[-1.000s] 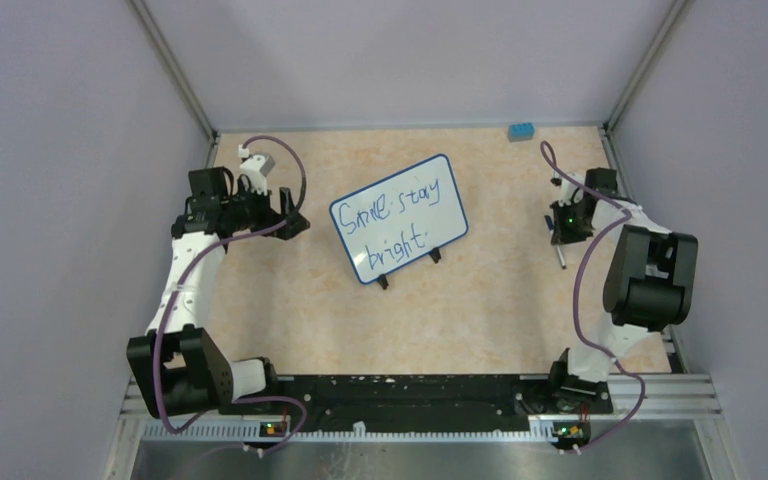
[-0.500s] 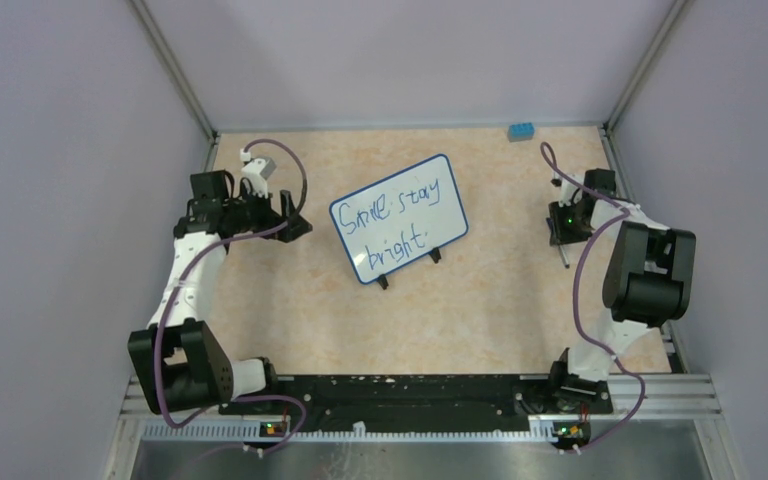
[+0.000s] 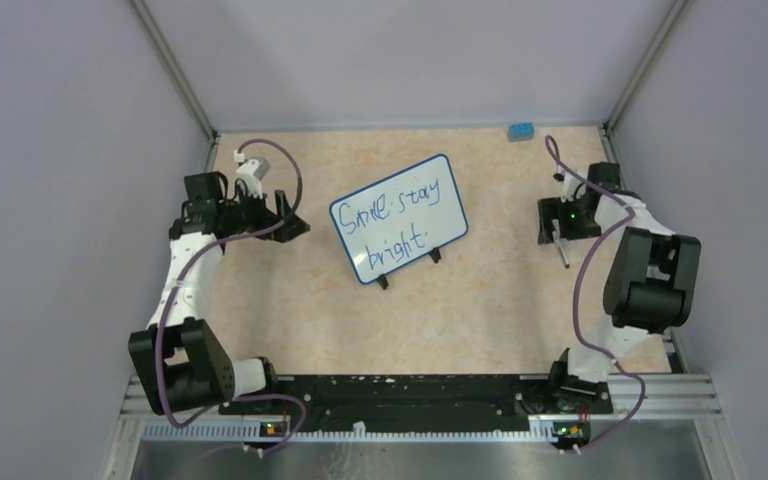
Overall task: Write a sentence on the whiteboard
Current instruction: Reset both arms
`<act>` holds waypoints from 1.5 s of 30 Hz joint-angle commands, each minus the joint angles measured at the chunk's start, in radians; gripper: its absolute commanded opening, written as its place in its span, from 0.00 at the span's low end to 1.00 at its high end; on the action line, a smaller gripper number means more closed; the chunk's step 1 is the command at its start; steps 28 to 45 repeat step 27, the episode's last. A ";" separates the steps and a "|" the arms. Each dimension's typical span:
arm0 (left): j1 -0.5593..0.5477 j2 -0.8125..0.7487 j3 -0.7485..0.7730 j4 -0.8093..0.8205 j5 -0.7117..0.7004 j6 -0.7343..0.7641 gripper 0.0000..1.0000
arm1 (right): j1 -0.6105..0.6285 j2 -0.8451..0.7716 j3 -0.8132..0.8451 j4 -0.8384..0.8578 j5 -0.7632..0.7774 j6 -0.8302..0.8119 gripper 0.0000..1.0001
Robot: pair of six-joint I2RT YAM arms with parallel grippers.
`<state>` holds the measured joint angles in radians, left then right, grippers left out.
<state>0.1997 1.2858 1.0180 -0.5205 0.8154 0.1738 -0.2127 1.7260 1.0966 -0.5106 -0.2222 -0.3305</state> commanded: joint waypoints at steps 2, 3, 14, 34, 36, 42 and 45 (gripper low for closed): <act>0.029 0.055 0.106 -0.071 0.052 -0.022 0.99 | -0.011 -0.136 0.128 -0.077 -0.100 0.027 0.89; 0.034 0.082 0.147 -0.117 0.053 -0.015 0.99 | -0.011 -0.150 0.147 -0.096 -0.124 0.031 0.89; 0.240 0.331 0.593 -0.308 0.069 0.034 0.99 | -0.011 -0.248 0.357 -0.185 -0.315 0.097 0.91; 0.282 0.329 0.492 -0.197 -0.026 0.048 0.99 | -0.011 -0.236 0.293 -0.065 -0.338 0.137 0.92; 0.282 0.329 0.492 -0.197 -0.026 0.048 0.99 | -0.011 -0.236 0.293 -0.065 -0.338 0.137 0.92; 0.282 0.329 0.492 -0.197 -0.026 0.048 0.99 | -0.011 -0.236 0.293 -0.065 -0.338 0.137 0.92; 0.282 0.329 0.492 -0.197 -0.026 0.048 0.99 | -0.011 -0.236 0.293 -0.065 -0.338 0.137 0.92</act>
